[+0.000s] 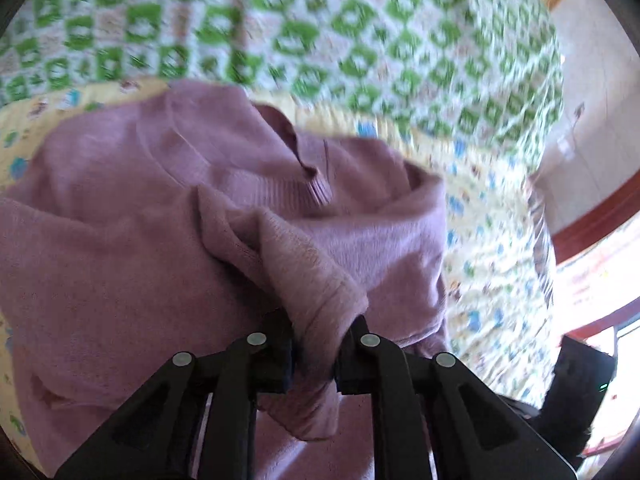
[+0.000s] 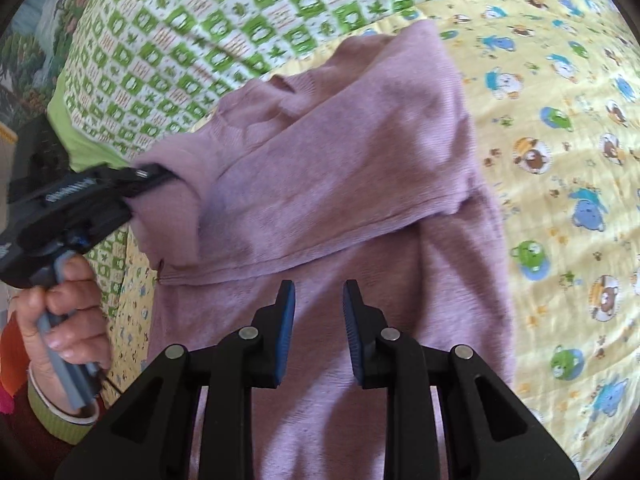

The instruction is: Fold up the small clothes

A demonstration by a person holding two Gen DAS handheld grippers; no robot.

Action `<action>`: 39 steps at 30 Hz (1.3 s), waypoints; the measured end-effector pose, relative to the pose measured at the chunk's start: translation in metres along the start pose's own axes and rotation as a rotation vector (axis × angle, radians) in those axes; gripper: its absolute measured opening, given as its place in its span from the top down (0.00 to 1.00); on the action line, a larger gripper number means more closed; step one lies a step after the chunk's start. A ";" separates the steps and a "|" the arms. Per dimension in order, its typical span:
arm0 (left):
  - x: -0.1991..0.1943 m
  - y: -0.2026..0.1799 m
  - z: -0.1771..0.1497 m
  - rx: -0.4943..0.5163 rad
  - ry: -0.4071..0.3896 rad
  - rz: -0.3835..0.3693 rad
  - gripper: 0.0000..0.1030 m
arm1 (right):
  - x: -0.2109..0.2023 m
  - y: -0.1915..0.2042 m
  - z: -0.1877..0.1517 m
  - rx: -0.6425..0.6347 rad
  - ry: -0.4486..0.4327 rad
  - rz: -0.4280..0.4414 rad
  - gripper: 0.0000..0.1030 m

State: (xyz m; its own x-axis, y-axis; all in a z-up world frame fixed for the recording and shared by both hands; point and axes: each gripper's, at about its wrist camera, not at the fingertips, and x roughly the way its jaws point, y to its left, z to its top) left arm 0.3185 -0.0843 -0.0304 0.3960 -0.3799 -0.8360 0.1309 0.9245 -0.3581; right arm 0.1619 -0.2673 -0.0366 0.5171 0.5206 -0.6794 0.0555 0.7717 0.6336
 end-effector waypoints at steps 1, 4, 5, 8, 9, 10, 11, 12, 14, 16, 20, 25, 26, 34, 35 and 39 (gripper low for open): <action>0.008 -0.003 -0.001 0.008 0.023 0.005 0.79 | -0.001 -0.005 0.001 0.009 -0.001 -0.003 0.75; 0.002 0.000 -0.009 0.006 0.026 -0.036 0.63 | -0.003 -0.016 0.002 0.030 -0.001 -0.008 0.75; -0.007 0.004 -0.011 0.002 0.012 -0.049 0.54 | -0.004 -0.019 0.003 0.032 -0.002 -0.010 0.75; -0.039 0.022 -0.024 -0.002 -0.035 -0.069 0.44 | -0.001 -0.022 0.005 0.034 0.002 -0.019 0.75; -0.053 0.029 -0.031 -0.006 -0.044 -0.068 0.44 | 0.000 -0.021 0.006 0.033 0.004 -0.018 0.75; -0.066 0.040 -0.037 -0.015 -0.056 -0.065 0.44 | 0.003 -0.018 0.006 0.029 0.006 -0.014 0.75; -0.079 0.050 -0.044 -0.023 -0.072 -0.059 0.44 | 0.005 -0.016 0.007 0.019 0.009 -0.011 0.75; -0.088 0.060 -0.050 -0.032 -0.086 -0.040 0.44 | 0.008 -0.011 0.008 0.006 0.012 -0.009 0.75; -0.105 0.087 -0.065 -0.047 -0.102 0.054 0.44 | 0.011 0.001 0.009 -0.037 0.011 -0.001 0.74; -0.110 0.113 -0.074 -0.060 -0.097 0.153 0.44 | 0.015 0.020 0.009 -0.114 0.003 -0.005 0.64; -0.103 0.161 -0.082 -0.091 -0.056 0.278 0.44 | 0.026 0.061 0.003 -0.325 -0.027 -0.032 0.53; -0.082 0.169 -0.080 0.001 -0.017 0.348 0.44 | 0.059 0.104 -0.013 -0.624 -0.012 -0.073 0.50; -0.080 0.167 -0.081 0.022 -0.019 0.354 0.44 | 0.068 0.109 -0.016 -0.678 -0.005 -0.101 0.46; -0.046 0.155 -0.074 0.143 -0.010 0.467 0.42 | 0.096 0.080 0.005 -0.626 0.074 -0.221 0.94; -0.046 0.157 -0.072 0.124 -0.026 0.483 0.44 | 0.088 0.072 0.014 -0.555 0.078 -0.171 0.95; -0.058 0.175 -0.062 -0.021 -0.099 0.577 0.59 | 0.024 0.047 0.058 -0.250 -0.011 0.138 0.95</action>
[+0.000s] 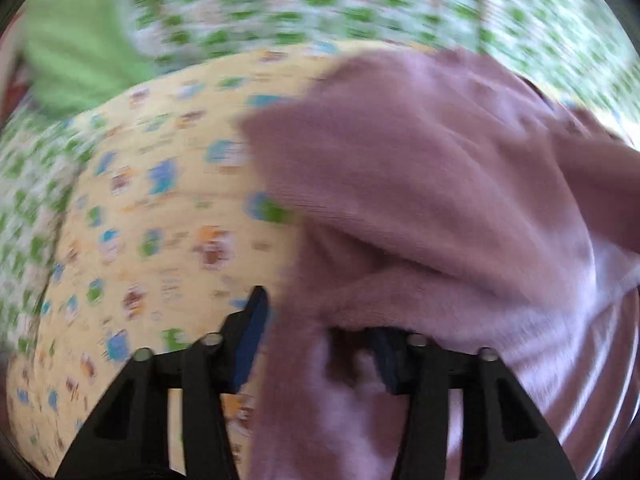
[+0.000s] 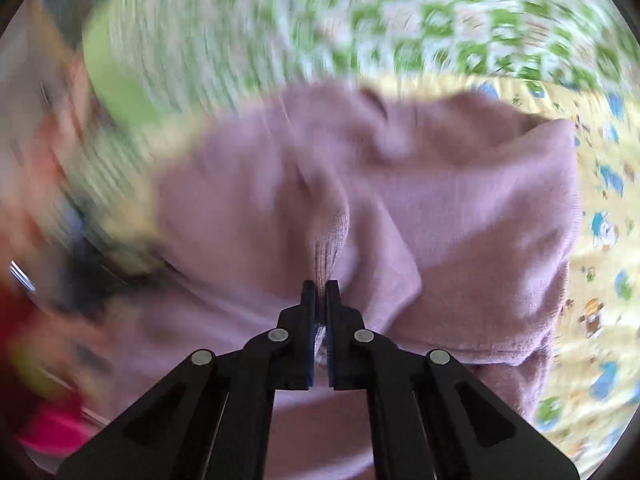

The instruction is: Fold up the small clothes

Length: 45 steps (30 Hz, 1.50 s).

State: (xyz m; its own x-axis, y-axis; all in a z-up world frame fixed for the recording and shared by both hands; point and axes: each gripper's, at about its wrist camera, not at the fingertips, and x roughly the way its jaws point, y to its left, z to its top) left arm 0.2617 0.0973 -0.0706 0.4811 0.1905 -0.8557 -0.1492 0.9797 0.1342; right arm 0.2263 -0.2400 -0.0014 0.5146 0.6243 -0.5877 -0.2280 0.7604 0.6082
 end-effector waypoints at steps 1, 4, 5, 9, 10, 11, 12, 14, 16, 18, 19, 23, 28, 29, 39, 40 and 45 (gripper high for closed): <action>0.002 0.009 0.002 -0.059 0.003 0.012 0.59 | -0.018 -0.009 0.007 0.086 -0.054 0.097 0.95; 0.005 0.028 0.001 -0.184 0.003 0.024 0.61 | -0.058 -0.038 0.020 0.276 -0.194 0.239 0.95; 0.004 0.032 -0.001 -0.201 -0.001 0.032 0.62 | -0.063 -0.049 0.019 0.297 -0.214 0.221 0.95; 0.001 0.049 -0.012 -0.281 -0.005 0.033 0.62 | -0.049 -0.098 0.001 0.395 -0.157 0.084 0.96; 0.002 0.049 -0.015 -0.287 -0.001 0.031 0.62 | -0.043 -0.105 -0.002 0.403 -0.137 0.061 0.96; 0.005 0.048 -0.015 -0.295 0.003 0.033 0.62 | -0.038 -0.112 -0.006 0.401 -0.113 0.039 0.96; 0.009 0.044 -0.011 -0.305 0.003 0.032 0.62 | -0.033 -0.113 -0.009 0.388 -0.094 0.023 0.96; 0.009 0.046 -0.009 -0.327 -0.003 0.025 0.62 | -0.031 -0.112 -0.006 0.357 -0.092 0.021 0.96; 0.003 0.046 -0.012 -0.343 -0.011 0.009 0.62 | -0.039 -0.102 -0.002 0.318 -0.140 0.045 0.96; -0.001 0.042 -0.014 -0.338 -0.016 0.004 0.62 | -0.049 -0.098 0.003 0.309 -0.190 0.077 0.96; -0.001 0.040 -0.015 -0.330 -0.015 0.003 0.62 | -0.051 -0.098 0.005 0.312 -0.191 0.072 0.96; -0.002 0.032 -0.020 -0.318 0.004 -0.024 0.62 | -0.035 -0.114 0.000 0.321 -0.096 -0.034 0.96; 0.000 0.027 -0.022 -0.286 0.001 -0.009 0.62 | -0.032 -0.137 -0.011 0.400 -0.068 -0.086 0.97; 0.003 0.028 -0.023 -0.299 0.010 -0.009 0.62 | -0.029 -0.136 -0.011 0.385 -0.051 -0.111 0.97; 0.008 0.044 -0.029 -0.375 0.016 -0.089 0.60 | -0.027 -0.047 0.013 -0.002 -0.052 -0.450 0.59; 0.009 0.047 -0.031 -0.385 0.017 -0.101 0.60 | -0.025 -0.029 0.019 -0.050 -0.058 -0.396 0.59; 0.008 0.051 -0.035 -0.425 0.017 -0.140 0.60 | 0.041 0.062 0.060 -0.185 0.049 -0.004 0.59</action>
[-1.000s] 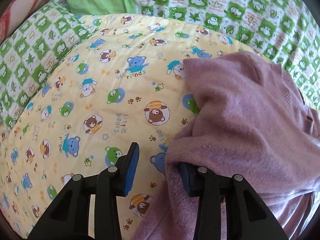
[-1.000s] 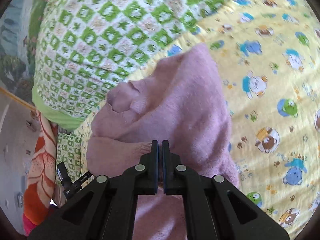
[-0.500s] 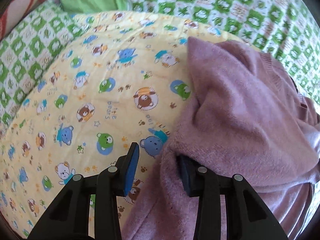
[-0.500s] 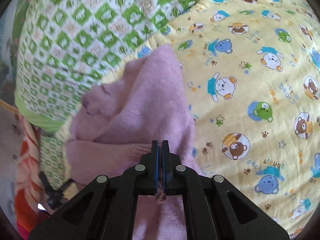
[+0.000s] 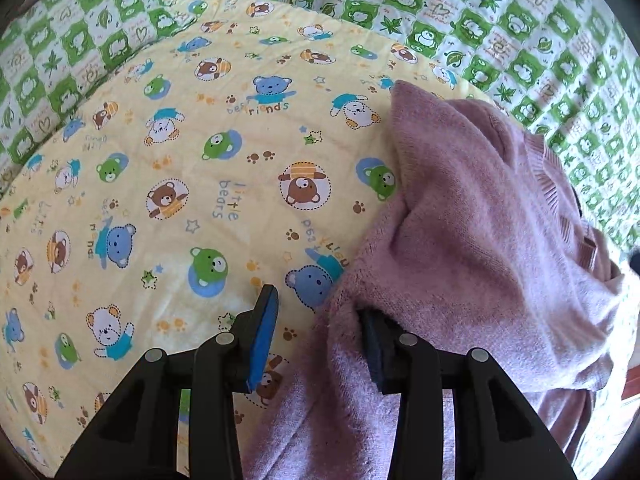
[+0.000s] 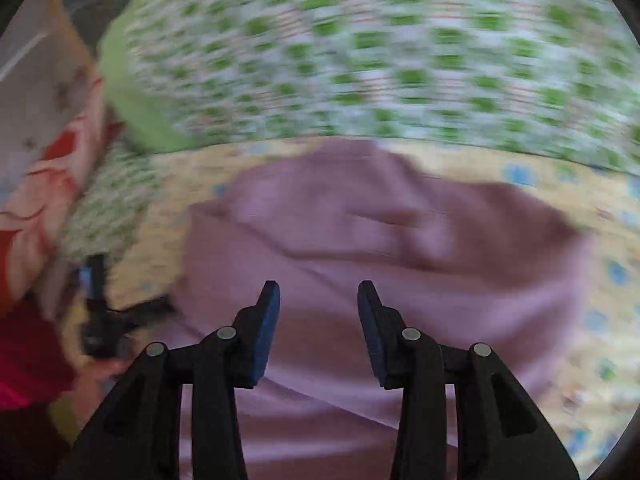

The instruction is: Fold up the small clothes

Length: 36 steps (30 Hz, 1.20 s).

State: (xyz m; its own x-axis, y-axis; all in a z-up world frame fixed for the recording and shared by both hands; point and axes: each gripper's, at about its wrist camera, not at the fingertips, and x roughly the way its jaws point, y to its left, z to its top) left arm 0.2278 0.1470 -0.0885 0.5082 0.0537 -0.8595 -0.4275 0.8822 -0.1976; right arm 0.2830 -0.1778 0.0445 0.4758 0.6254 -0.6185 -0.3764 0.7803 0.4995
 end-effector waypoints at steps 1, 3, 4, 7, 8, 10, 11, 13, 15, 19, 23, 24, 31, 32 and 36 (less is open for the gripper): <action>-0.001 0.000 0.000 -0.002 0.001 -0.004 0.60 | 0.016 0.012 0.010 -0.003 0.016 0.056 0.59; 0.000 0.001 0.001 -0.003 0.004 -0.012 0.60 | 0.053 0.037 0.031 -0.011 0.070 0.151 0.59; 0.001 0.001 0.001 -0.004 0.005 -0.016 0.60 | 0.071 0.049 0.041 -0.026 0.091 0.181 0.59; 0.003 0.003 0.003 -0.016 0.010 -0.031 0.60 | 0.128 0.081 0.067 -0.041 0.163 0.240 0.59; 0.005 0.004 0.004 -0.018 0.011 -0.035 0.60 | 0.145 0.089 0.073 -0.045 0.198 0.250 0.59; 0.006 0.005 0.005 -0.023 0.012 -0.040 0.60 | 0.172 0.105 0.078 -0.075 0.252 0.243 0.59; 0.007 0.006 0.005 -0.024 0.013 -0.042 0.60 | 0.185 0.111 0.080 -0.092 0.279 0.237 0.59; 0.009 0.008 0.007 -0.029 0.013 -0.044 0.60 | 0.202 0.116 0.078 -0.120 0.312 0.192 0.59; 0.009 0.011 0.009 -0.050 0.008 -0.052 0.66 | 0.217 0.115 0.079 -0.128 0.336 0.154 0.82; 0.007 0.027 0.012 -0.165 -0.009 -0.099 0.74 | 0.200 0.104 0.094 -0.048 0.183 0.353 0.96; 0.016 0.045 0.015 -0.275 0.017 -0.158 0.74 | 0.191 0.090 0.098 0.026 0.063 0.386 0.96; 0.017 0.047 0.015 -0.277 0.017 -0.163 0.74 | 0.198 0.088 0.095 0.021 0.084 0.369 0.96; 0.014 0.053 0.014 -0.240 0.040 -0.196 0.65 | 0.215 0.074 0.082 0.088 0.139 0.302 0.75; 0.011 0.052 0.012 -0.226 0.040 -0.192 0.62 | 0.205 0.072 0.083 0.097 0.116 0.299 0.67; -0.003 0.051 0.003 -0.167 0.039 -0.158 0.60 | 0.144 0.053 0.077 0.127 0.005 0.287 0.63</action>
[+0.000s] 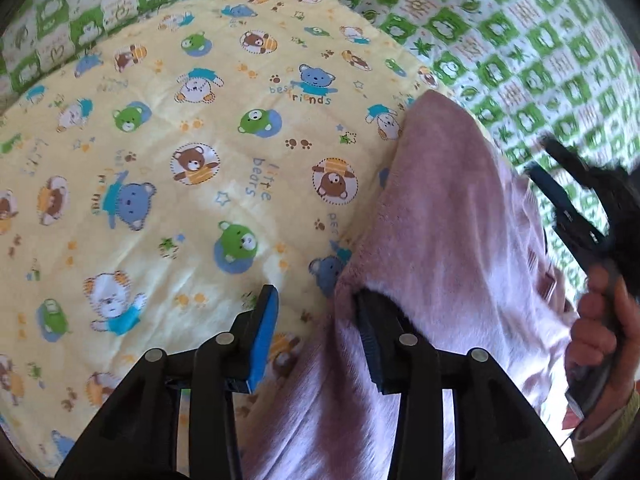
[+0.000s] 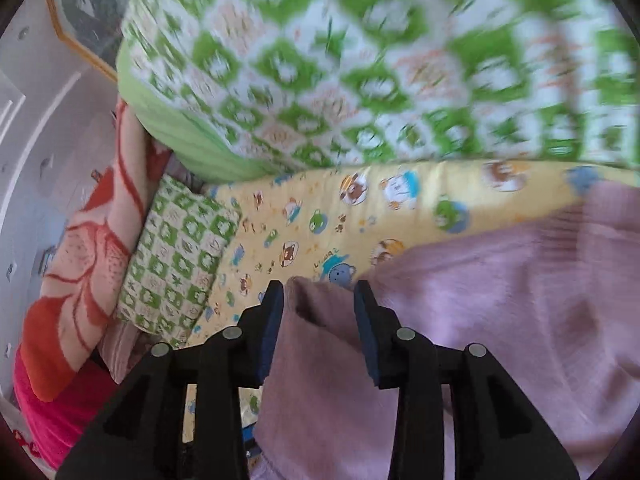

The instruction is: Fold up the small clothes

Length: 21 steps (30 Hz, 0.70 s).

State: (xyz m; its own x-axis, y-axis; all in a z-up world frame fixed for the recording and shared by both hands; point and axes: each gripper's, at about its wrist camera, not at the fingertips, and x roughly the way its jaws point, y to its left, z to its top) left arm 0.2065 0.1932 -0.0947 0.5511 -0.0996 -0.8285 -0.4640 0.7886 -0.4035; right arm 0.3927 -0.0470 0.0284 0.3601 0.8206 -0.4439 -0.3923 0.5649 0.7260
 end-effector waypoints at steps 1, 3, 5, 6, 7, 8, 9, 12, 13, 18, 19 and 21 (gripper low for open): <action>-0.004 0.001 -0.002 0.003 0.000 0.008 0.60 | -0.014 -0.002 -0.004 0.006 -0.017 -0.005 0.63; -0.012 0.004 -0.005 0.004 -0.001 0.009 0.60 | -0.057 -0.013 -0.022 0.026 -0.062 -0.066 0.63; -0.020 0.007 -0.008 0.007 -0.006 0.021 0.60 | -0.092 -0.026 -0.040 0.051 -0.100 -0.122 0.63; -0.024 0.009 -0.010 0.007 -0.008 0.021 0.60 | -0.116 -0.037 -0.053 0.071 -0.121 -0.178 0.63; -0.028 0.011 -0.011 0.005 -0.007 0.021 0.60 | -0.132 -0.044 -0.062 0.088 -0.135 -0.225 0.63; -0.032 0.013 -0.013 0.004 -0.006 0.023 0.58 | -0.151 -0.054 -0.072 0.109 -0.147 -0.269 0.63; -0.032 0.014 -0.014 0.000 -0.002 0.027 0.56 | -0.174 -0.066 -0.086 0.140 -0.162 -0.326 0.63; -0.034 0.016 -0.021 0.008 0.011 0.042 0.55 | -0.224 -0.097 -0.118 0.232 -0.188 -0.447 0.63; -0.033 0.015 -0.024 0.012 0.022 0.049 0.55 | -0.234 -0.104 -0.127 0.258 -0.187 -0.472 0.63; -0.026 0.009 -0.036 0.032 0.059 0.069 0.55 | -0.256 -0.128 -0.161 0.348 -0.179 -0.519 0.63; -0.025 0.006 -0.037 0.034 0.066 0.066 0.55 | -0.256 -0.131 -0.164 0.358 -0.179 -0.510 0.63; -0.023 -0.001 -0.039 0.046 0.072 0.070 0.53 | -0.251 -0.131 -0.165 0.359 -0.174 -0.488 0.61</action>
State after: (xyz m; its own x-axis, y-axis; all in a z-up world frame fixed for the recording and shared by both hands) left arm 0.1677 0.1712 -0.0907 0.4667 -0.0852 -0.8803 -0.4660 0.8223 -0.3267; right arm 0.2145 -0.3125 -0.0422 0.5705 0.4326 -0.6982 0.1493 0.7813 0.6061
